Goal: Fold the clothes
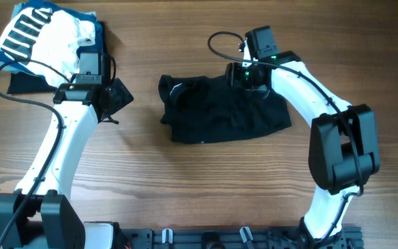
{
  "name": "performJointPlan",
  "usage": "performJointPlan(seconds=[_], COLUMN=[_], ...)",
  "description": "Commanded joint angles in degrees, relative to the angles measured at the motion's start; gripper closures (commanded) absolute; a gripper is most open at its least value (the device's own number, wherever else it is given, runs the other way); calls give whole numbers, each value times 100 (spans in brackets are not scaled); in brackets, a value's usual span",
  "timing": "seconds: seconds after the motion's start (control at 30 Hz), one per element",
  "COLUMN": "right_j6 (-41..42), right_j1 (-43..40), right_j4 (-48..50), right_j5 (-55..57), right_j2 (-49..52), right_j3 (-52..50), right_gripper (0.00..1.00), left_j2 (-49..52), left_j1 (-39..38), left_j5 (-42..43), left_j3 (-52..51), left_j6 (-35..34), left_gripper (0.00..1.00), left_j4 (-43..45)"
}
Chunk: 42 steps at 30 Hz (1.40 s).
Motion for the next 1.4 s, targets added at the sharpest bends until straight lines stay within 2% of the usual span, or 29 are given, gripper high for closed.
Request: performJointPlan(seconds=[0.0,0.1,0.23,0.3,0.4,0.47,0.6,0.73,0.8,0.9,1.0,1.13,1.37], right_j6=[-24,-201,-492,-538,-601,-601,-603,-601,-601,-601,-601,-603,-614], right_j1=[-22,-81,-485,-667,-852,-859,-859,-859,-859,-859,-859,-859,-859], right_j4=[-286,-885,-1574,-1722,-1749,-1731,-1733,-1722,-1725,-1722,-1707,-1714,-1707], right_j5=[-267,210,852,848,850,890,911,979,997,997,997,999,1021], right_j2=[59,-101,-509,-516,-516,-516,-516,-511,-505,-505,-505,-505,-503], right_j3=[328,586,647,640,638,638,638,638,638,638,638,638,638], right_gripper=[7,6,3,3,3,3,3,3,3,3,3,3,3], left_j2=[-11,195,1255,1812,2140,2234,2271,2271,2271,2271,2295,2538,2538], left_j1=[28,28,28,28,28,28,28,28,28,15,-125,-118,544], left_j5=[111,566,2677,3394,4122,4538,4745,5890,6054,6277,6052,5497,5337], left_j3=[35,22,22,22,22,22,22,22,22,22,20,20,20], left_j6=[70,103,1342,1692,2118,2216,2208,2190,2190,2170,2173,2170,2173], left_gripper=[0,0,0,0,1,8,26,30,33,43,46,66,73], left_j4=[24,181,953,1250,1440,1698,2096,2763,2909,3010,3008,2627,2175])
